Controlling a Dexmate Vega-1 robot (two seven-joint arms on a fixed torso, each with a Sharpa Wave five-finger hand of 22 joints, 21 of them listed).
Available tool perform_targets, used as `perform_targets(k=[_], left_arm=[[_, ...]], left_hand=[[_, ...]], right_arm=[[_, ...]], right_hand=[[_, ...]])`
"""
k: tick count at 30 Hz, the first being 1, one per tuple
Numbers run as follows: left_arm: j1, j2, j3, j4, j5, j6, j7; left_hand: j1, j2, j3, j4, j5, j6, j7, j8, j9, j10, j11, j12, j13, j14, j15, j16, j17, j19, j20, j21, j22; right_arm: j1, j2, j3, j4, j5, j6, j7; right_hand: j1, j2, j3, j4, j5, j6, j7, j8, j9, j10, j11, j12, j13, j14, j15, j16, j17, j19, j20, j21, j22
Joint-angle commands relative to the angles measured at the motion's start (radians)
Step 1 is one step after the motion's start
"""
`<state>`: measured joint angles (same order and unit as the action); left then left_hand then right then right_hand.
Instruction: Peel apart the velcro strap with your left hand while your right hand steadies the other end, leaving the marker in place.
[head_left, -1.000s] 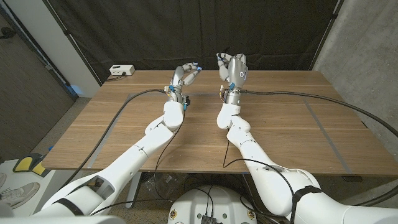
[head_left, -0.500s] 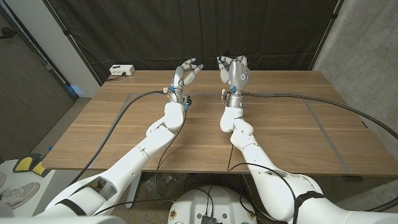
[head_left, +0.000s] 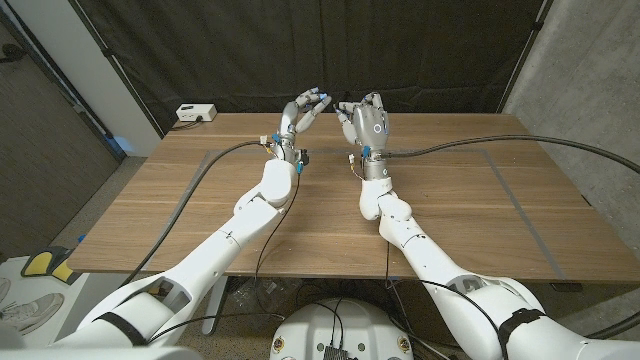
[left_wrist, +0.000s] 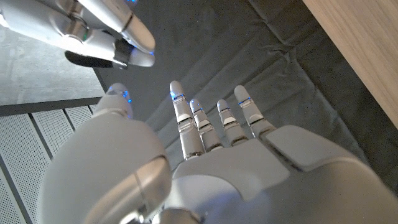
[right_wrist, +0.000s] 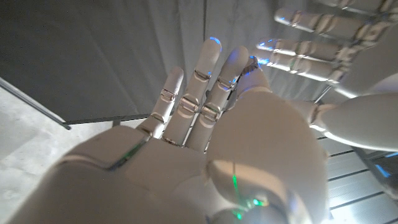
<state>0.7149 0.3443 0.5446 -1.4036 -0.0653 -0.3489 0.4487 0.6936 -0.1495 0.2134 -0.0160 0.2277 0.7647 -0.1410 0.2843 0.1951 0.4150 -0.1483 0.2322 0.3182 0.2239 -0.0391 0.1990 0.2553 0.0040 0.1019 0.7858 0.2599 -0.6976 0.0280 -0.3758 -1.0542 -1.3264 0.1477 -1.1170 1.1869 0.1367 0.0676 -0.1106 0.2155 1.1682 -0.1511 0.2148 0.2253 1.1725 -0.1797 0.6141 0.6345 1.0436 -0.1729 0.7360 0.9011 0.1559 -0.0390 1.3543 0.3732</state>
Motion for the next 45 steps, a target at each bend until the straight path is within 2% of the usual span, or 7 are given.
perform_targets(k=[1,18,26,28,39,42,45], left_arm=[[-0.032,0.01,-0.003,0.049,-0.091,-0.102,-0.164],[-0.03,0.036,-0.002,-0.02,-0.033,-0.012,-0.15],[-0.06,0.085,0.016,-0.028,-0.008,0.002,-0.219],[-0.08,0.105,0.024,-0.007,-0.006,-0.03,-0.265],[-0.117,0.178,0.024,-0.008,0.027,-0.072,-0.369],[-0.1,0.186,0.015,-0.052,0.076,-0.014,-0.317],[-0.083,0.178,0.002,-0.072,0.088,0.02,-0.27]], left_hand=[[-0.042,0.002,-0.022,0.015,0.013,0.023,0.0,-0.003,0.0,-0.003,0.005,-0.003,0.003,-0.007,-0.011,0.002,0.003,-0.016,0.004,0.001,0.003],[0.175,0.071,0.047,-0.083,0.088,0.095,-0.005,-0.006,-0.004,0.029,-0.031,0.015,-0.006,0.019,-0.032,0.016,-0.008,0.014,0.004,0.041,-0.003],[0.151,-0.013,-0.022,-0.092,0.09,-0.102,-0.007,-0.088,0.002,-0.037,-0.021,-0.013,-0.005,-0.011,-0.012,0.014,-0.009,0.001,0.027,0.05,-0.017],[0.12,-0.03,-0.059,-0.086,0.089,-0.16,-0.049,-0.1,0.004,-0.061,-0.021,-0.02,-0.004,-0.024,-0.006,0.013,-0.009,-0.005,0.028,0.05,-0.023],[0.005,-0.04,-0.197,-0.067,0.048,-0.211,-0.063,-0.08,0.011,-0.103,-0.009,-0.019,0.001,-0.069,0.001,0.01,-0.008,-0.032,0.019,0.038,-0.036],[0.106,0.032,-0.173,-0.101,0.093,-0.095,-0.05,-0.035,0.009,-0.065,-0.047,-0.002,-0.001,-0.04,-0.036,0.025,-0.013,0.011,-0.012,0.056,-0.045],[0.218,0.117,-0.126,-0.118,0.123,0.073,0.049,0.007,-0.001,0.006,-0.064,0.014,-0.011,0.0,-0.065,0.041,-0.015,0.046,-0.03,0.075,-0.055]], right_arm=[[0.065,-0.099,-0.186,0.059,0.104,-0.105,0.0],[0.055,-0.112,-0.182,0.031,0.06,-0.089,0.0],[0.066,-0.105,-0.179,0.051,0.07,-0.08,0.0],[0.07,-0.103,-0.178,0.058,0.07,-0.08,0.0],[0.081,-0.092,-0.16,0.075,0.076,-0.047,0.0],[0.079,-0.086,-0.147,0.074,0.073,-0.03,0.0],[0.079,-0.078,-0.134,0.077,0.062,-0.026,0.0]], right_hand=[[-0.009,-0.003,-0.011,0.0,0.007,0.007,-0.03,-0.011,0.003,-0.003,-0.002,-0.009,-0.005,-0.009,-0.059,0.009,0.003,-0.006,-0.111,0.012,-0.006],[-0.022,0.013,-0.018,0.01,-0.009,-0.026,-0.061,-0.018,0.003,-0.014,-0.012,-0.026,-0.018,-0.026,-0.059,0.008,-0.014,-0.022,-0.117,0.035,-0.049],[-0.02,0.013,-0.019,0.007,-0.012,-0.02,-0.061,-0.015,0.002,-0.008,-0.015,-0.027,-0.02,-0.02,-0.059,0.014,-0.018,-0.026,-0.115,0.051,-0.071],[-0.023,0.014,-0.019,0.008,-0.013,-0.021,-0.062,-0.015,0.002,-0.005,-0.014,-0.029,-0.024,-0.02,-0.059,0.015,-0.019,-0.027,-0.116,0.053,-0.077],[-0.029,0.015,-0.021,0.01,-0.02,-0.022,-0.066,-0.013,-0.001,0.009,-0.012,-0.034,-0.032,-0.009,-0.059,0.02,-0.034,-0.029,-0.116,0.066,-0.121],[-0.031,0.013,-0.021,0.009,-0.019,-0.013,-0.066,-0.01,-0.002,0.016,-0.014,-0.031,-0.03,-0.006,-0.059,0.023,-0.035,-0.029,-0.114,0.07,-0.13],[-0.033,0.013,-0.022,0.01,-0.017,-0.01,-0.067,-0.01,-0.003,0.021,-0.015,-0.028,-0.025,-0.005,-0.059,0.026,-0.035,-0.029,-0.113,0.072,-0.138]])
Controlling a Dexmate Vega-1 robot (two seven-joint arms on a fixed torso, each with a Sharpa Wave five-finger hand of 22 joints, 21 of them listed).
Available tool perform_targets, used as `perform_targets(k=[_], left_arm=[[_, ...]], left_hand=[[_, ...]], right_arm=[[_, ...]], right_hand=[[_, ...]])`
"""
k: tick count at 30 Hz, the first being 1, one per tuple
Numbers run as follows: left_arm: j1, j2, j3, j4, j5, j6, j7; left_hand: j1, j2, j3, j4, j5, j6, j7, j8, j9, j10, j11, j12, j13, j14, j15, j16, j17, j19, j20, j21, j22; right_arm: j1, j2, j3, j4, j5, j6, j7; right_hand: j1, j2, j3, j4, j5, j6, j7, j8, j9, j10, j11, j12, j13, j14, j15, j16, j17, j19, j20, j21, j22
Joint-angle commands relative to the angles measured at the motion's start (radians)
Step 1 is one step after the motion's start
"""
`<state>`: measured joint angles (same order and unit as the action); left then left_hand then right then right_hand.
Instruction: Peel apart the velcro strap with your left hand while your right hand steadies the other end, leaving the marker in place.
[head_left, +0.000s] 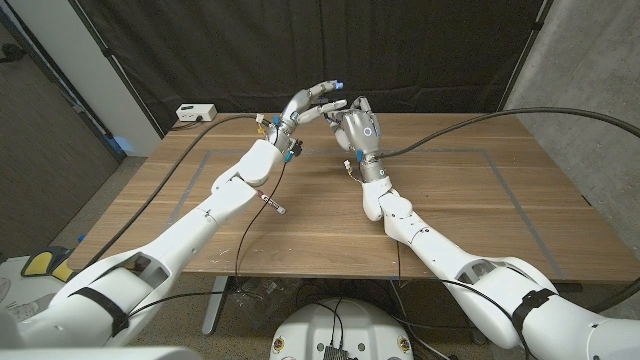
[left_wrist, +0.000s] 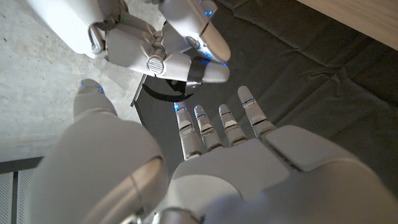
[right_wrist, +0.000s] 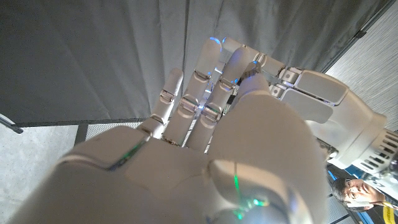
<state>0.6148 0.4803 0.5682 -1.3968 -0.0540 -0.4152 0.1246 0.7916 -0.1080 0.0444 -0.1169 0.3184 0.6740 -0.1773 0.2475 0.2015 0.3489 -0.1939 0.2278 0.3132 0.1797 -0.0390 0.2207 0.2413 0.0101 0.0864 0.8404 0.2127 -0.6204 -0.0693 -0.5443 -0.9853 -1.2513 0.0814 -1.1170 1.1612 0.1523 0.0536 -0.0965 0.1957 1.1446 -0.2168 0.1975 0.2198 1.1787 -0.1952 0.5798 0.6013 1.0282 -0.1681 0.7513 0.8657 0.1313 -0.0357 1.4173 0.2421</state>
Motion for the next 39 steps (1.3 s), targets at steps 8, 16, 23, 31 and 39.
perform_targets(k=[8,16,23,31,39], left_arm=[[0.048,0.004,-0.04,-0.08,0.11,0.119,0.184],[0.032,0.02,-0.027,-0.063,0.123,0.115,0.171],[-0.007,0.047,-0.002,-0.025,0.116,0.066,0.085],[0.0,0.017,-0.01,-0.014,0.147,0.069,0.165],[0.012,0.0,-0.017,-0.033,0.183,0.112,0.24]], left_hand=[[0.162,0.152,0.072,-0.007,0.013,0.231,0.164,0.035,-0.014,0.145,-0.017,0.029,-0.021,0.091,-0.08,0.035,0.002,0.055,-0.002,0.039,-0.008],[0.073,0.053,-0.026,0.026,-0.033,0.031,0.048,-0.07,-0.013,0.088,-0.005,-0.015,-0.045,0.087,-0.068,0.014,0.0,0.047,-0.007,0.062,-0.01],[-0.072,-0.059,-0.188,0.075,-0.021,-0.302,-0.036,-0.076,0.0,-0.088,0.046,-0.033,-0.038,-0.018,-0.003,-0.017,0.006,-0.039,0.04,0.028,-0.013],[0.045,0.034,-0.188,0.044,0.03,-0.082,-0.039,0.012,-0.004,0.003,-0.002,0.013,-0.044,0.031,-0.047,0.012,0.0,0.012,0.001,0.041,-0.014],[0.182,0.125,-0.138,0.005,0.052,0.052,-0.039,0.027,-0.014,0.068,-0.018,0.024,-0.053,0.069,-0.075,0.025,-0.001,0.043,-0.01,0.058,-0.013]], right_arm=[[0.005,0.03,0.053,0.019,-0.031,0.052,0.0],[0.018,0.028,0.041,0.037,-0.018,0.045,0.0],[0.031,0.031,0.037,0.055,-0.004,0.05,0.0],[0.039,0.042,0.064,0.074,-0.015,0.08,0.0],[0.047,0.052,0.086,0.092,-0.028,0.105,0.0]], right_hand=[[-0.01,-0.002,-0.008,-0.004,0.005,0.017,-0.001,0.008,0.0,0.014,0.001,0.007,0.019,0.011,-0.064,0.016,0.002,-0.006,-0.115,0.015,-0.022],[-0.011,-0.001,-0.007,-0.004,0.007,0.011,-0.001,0.006,-0.001,0.017,0.001,0.004,0.018,0.011,-0.064,0.019,0.002,-0.007,-0.115,0.022,-0.031],[-0.014,-0.007,-0.01,-0.005,0.01,0.024,-0.002,0.011,-0.002,0.028,0.002,0.003,0.017,0.013,-0.064,0.02,-0.003,-0.005,-0.114,0.026,-0.04],[-0.016,-0.008,-0.011,-0.005,0.014,0.03,-0.001,0.011,-0.004,0.029,0.001,0.002,0.021,0.017,-0.064,0.023,-0.003,-0.003,-0.113,0.028,-0.045],[-0.018,-0.004,-0.011,-0.005,0.015,0.028,-0.002,0.009,-0.006,0.024,0.001,-0.003,0.025,0.011,-0.064,0.021,-0.006,-0.006,-0.114,0.03,-0.047]])
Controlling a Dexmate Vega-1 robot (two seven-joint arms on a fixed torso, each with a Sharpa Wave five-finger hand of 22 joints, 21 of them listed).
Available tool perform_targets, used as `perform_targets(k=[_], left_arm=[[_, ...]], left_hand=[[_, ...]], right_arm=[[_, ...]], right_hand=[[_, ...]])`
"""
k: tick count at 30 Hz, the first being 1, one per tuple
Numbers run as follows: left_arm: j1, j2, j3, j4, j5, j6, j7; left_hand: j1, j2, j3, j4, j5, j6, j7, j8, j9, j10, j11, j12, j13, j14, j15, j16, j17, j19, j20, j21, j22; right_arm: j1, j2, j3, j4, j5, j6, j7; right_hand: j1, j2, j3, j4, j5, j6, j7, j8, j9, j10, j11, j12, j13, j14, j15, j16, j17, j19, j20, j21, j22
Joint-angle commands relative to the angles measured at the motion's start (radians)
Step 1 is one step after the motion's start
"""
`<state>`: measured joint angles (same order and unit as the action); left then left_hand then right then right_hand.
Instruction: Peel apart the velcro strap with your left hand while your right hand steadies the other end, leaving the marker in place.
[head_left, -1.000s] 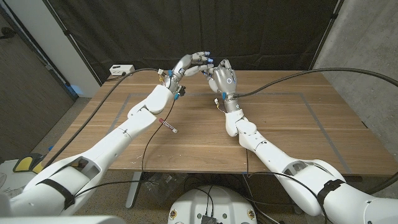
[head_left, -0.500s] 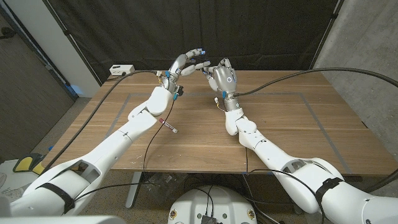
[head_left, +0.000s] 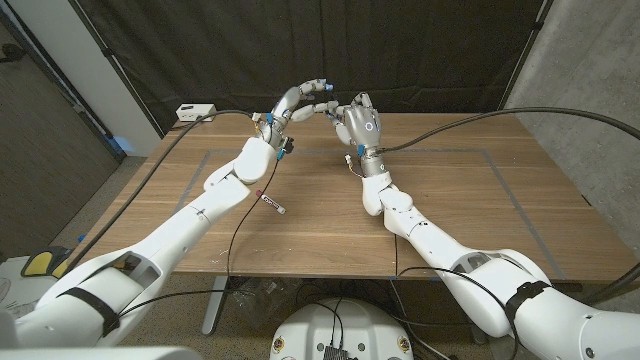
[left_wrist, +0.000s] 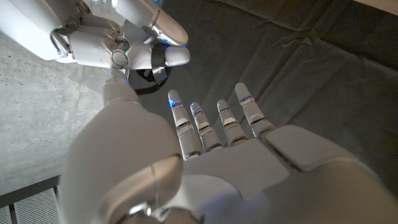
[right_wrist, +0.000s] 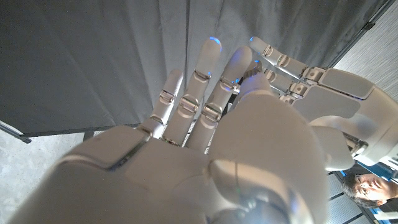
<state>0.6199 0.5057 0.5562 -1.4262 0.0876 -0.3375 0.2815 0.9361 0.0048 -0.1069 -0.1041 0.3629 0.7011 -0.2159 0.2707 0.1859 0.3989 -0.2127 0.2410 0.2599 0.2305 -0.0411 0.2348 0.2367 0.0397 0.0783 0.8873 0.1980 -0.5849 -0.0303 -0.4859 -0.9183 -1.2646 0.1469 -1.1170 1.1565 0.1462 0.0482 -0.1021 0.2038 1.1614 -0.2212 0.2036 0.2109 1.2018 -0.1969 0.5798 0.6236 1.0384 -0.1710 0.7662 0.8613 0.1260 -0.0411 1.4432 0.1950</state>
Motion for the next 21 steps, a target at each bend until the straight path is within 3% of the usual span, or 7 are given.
perform_targets(k=[1,6,17,21], left_arm=[[0.009,-0.03,-0.006,-0.004,0.043,0.036,0.095],[0.013,-0.058,-0.011,0.016,0.033,0.018,0.139],[-0.005,-0.08,0.001,0.046,0.006,-0.018,0.125],[-0.01,-0.069,0.008,0.027,0.01,0.008,0.1]], left_hand=[[0.058,0.02,0.02,-0.015,0.006,0.027,-0.002,-0.001,0.001,0.03,0.001,0.014,0.0,0.024,-0.076,0.012,0.003,0.017,0.001,0.014,0.001],[0.06,0.021,0.014,-0.012,-0.002,0.083,0.002,0.007,-0.001,0.062,0.003,0.021,0.0,0.045,-0.083,0.02,0.004,0.025,0.005,0.021,0.002],[0.046,0.044,0.008,0.006,-0.009,0.152,0.002,0.012,-0.002,0.108,0.004,0.03,-0.003,0.068,-0.086,0.028,0.007,0.026,0.002,0.029,0.003],[0.06,-0.004,-0.013,-0.011,-0.011,0.164,-0.002,0.004,-0.003,0.093,0.004,0.018,-0.004,0.07,-0.09,0.023,0.002,0.022,0.004,0.029,0.002]], right_arm=[[0.012,0.014,0.029,0.027,-0.016,0.044,0.0],[0.01,0.012,0.032,0.025,-0.028,0.045,0.0],[0.004,-0.011,-0.005,0.011,-0.038,0.014,0.0],[0.008,-0.027,-0.03,0.006,-0.034,0.018,0.0]], right_hand=[[-0.013,0.001,-0.006,0.0,0.007,0.01,0.003,0.003,0.003,0.001,0.002,-0.004,0.003,0.003,-0.061,0.009,0.001,0.0,-0.108,0.004,0.0],[-0.013,0.001,-0.005,0.0,0.007,0.002,0.003,-0.001,0.002,0.0,0.003,-0.003,0.009,0.001,-0.061,0.009,0.0,-0.001,-0.108,0.005,-0.001],[-0.016,0.007,-0.002,0.001,0.001,-0.024,0.003,-0.007,0.002,-0.011,0.003,-0.013,0.011,-0.006,-0.061,0.008,0.0,-0.004,-0.116,0.008,-0.001],[-0.016,0.01,0.001,0.001,-0.003,-0.036,0.003,-0.009,0.003,-0.016,0.003,-0.016,0.011,-0.011,-0.061,0.006,-0.001,-0.005,-0.119,0.007,-0.002]])
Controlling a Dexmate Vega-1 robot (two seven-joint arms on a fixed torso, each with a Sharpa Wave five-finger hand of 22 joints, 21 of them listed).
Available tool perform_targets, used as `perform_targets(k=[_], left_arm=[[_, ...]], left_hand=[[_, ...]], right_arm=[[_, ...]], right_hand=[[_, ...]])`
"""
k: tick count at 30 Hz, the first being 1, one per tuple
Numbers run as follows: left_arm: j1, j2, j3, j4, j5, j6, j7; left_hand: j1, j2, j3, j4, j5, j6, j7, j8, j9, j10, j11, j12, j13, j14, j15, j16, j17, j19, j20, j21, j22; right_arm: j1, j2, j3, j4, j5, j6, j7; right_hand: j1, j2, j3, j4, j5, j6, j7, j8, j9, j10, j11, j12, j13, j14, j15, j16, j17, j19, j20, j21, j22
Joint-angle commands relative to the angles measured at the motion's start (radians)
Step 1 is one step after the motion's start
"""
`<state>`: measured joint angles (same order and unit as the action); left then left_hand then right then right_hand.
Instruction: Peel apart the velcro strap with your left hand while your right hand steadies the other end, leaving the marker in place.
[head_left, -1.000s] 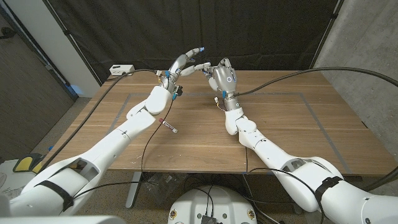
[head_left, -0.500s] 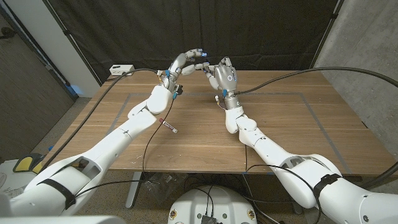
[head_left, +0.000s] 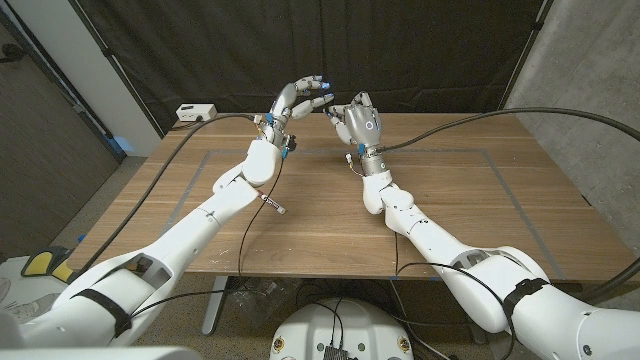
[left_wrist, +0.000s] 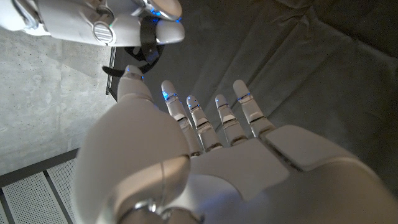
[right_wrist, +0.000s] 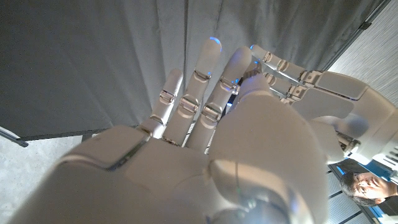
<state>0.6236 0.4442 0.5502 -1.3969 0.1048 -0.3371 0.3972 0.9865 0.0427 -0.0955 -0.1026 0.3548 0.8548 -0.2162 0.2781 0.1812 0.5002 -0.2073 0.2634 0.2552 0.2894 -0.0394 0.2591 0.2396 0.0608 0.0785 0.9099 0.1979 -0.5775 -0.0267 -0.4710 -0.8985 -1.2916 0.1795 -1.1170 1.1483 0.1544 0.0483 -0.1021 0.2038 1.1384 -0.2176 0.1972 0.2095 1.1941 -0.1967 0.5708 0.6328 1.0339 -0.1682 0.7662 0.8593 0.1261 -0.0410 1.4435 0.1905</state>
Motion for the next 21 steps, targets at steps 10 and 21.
perform_targets(k=[10,21], left_arm=[[-0.002,-0.005,0.012,-0.032,0.001,0.032,-0.003],[0.007,-0.018,0.009,-0.035,-0.005,0.04,0.019]], left_hand=[[0.052,-0.031,-0.02,-0.022,0.006,0.107,0.046,0.011,0.002,0.019,-0.006,-0.002,0.002,0.014,-0.097,-0.004,0.001,0.004,0.001,0.015,0.002],[0.101,0.045,0.009,-0.018,-0.012,0.276,0.114,0.022,-0.004,0.097,-0.005,0.007,-0.007,0.052,-0.121,0.008,0.006,0.017,-0.001,0.037,0.003]], right_arm=[[-0.019,-0.043,-0.033,-0.057,-0.024,0.009,0.0],[-0.03,-0.05,-0.03,-0.071,-0.03,0.009,0.0]], right_hand=[[-0.007,0.002,0.006,0.001,-0.008,-0.02,-0.002,0.001,0.006,-0.01,0.002,-0.01,0.005,-0.008,-0.064,0.007,0.002,-0.002,-0.121,0.004,0.0],[-0.01,0.002,0.01,0.002,-0.01,-0.023,-0.002,0.004,0.007,-0.005,0.002,-0.013,0.004,-0.009,-0.064,0.008,0.003,-0.003,-0.122,0.002,0.0]])
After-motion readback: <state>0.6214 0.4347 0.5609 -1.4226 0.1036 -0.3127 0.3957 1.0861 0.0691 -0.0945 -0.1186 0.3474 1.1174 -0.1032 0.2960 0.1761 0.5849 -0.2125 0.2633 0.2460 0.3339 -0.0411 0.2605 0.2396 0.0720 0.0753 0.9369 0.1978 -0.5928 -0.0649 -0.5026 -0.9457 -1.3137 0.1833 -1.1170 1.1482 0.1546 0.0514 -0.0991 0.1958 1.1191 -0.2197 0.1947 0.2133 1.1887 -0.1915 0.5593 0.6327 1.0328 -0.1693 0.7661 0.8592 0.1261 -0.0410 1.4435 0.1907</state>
